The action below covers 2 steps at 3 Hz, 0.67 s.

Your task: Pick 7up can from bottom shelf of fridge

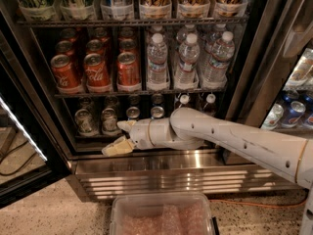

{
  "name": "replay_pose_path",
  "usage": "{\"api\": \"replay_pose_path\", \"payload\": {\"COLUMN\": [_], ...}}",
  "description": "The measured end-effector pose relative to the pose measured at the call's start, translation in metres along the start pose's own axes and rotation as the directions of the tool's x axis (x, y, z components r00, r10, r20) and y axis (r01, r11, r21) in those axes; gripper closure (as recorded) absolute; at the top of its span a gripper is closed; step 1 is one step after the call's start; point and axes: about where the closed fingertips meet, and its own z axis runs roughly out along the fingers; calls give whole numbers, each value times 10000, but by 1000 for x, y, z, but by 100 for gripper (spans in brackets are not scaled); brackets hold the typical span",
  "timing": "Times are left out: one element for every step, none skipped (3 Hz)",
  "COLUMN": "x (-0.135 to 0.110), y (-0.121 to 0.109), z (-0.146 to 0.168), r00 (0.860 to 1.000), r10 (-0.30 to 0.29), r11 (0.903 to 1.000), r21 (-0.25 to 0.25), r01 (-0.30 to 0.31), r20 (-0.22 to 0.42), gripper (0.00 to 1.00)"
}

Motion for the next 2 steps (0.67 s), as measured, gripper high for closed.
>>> {"api": "replay_pose_path", "payload": {"x": [-2, -3], "y": [4, -6], "z": [-4, 11], "r00": [9998, 9979], "r10": [-211, -563], "r11": [9992, 9965], "r21": [351, 596], "r01": [211, 581], "r20": [-18, -321], "gripper": [15, 17]}}
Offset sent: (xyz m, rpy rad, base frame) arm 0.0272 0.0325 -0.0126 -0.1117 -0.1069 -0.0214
